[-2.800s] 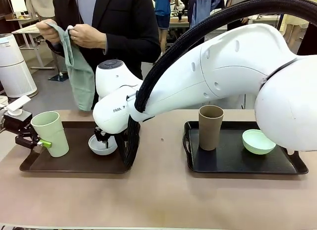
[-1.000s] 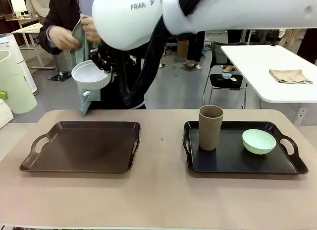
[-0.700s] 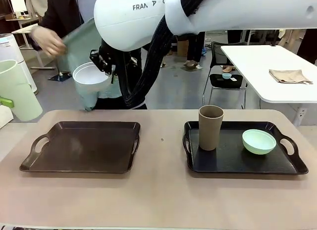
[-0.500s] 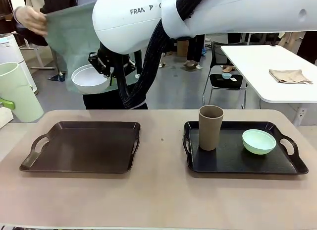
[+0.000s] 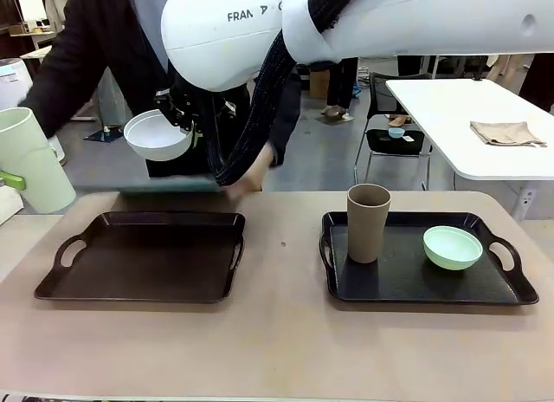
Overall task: Set up a tray with a mat and arrange the tableware.
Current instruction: Place the Picnic Bowl and Reusable plastic cup back onto the Handle tray in front of the human's position.
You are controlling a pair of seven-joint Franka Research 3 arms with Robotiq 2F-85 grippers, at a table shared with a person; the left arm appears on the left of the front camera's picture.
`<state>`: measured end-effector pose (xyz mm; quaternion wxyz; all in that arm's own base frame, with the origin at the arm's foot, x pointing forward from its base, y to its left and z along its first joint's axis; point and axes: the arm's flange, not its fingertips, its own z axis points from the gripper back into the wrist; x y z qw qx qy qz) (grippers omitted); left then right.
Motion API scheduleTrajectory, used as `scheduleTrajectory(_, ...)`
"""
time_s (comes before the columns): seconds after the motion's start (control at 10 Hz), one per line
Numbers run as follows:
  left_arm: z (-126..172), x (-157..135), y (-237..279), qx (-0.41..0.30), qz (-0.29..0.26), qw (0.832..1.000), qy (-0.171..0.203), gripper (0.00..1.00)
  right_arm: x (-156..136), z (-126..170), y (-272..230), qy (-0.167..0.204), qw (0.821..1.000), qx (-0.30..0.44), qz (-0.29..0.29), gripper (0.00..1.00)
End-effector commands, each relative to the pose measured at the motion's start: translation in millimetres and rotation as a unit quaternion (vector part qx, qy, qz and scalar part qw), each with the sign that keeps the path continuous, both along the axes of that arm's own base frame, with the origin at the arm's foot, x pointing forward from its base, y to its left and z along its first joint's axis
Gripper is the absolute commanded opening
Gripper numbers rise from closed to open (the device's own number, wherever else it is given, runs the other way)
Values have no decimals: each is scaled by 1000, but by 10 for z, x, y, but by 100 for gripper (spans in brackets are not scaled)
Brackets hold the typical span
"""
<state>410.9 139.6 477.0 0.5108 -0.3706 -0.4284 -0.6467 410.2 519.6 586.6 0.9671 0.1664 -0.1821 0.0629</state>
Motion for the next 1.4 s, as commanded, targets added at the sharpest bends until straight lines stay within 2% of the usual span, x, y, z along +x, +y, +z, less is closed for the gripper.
scheduleTrajectory(0.0,41,-7,4,1,-1,1000,-9,0,4,-6,13,-7,1000,0,-1,0)
scheduleTrajectory(1.3,41,-7,4,1,-1,1000,-9,0,4,-6,13,-7,1000,0,-1,0)
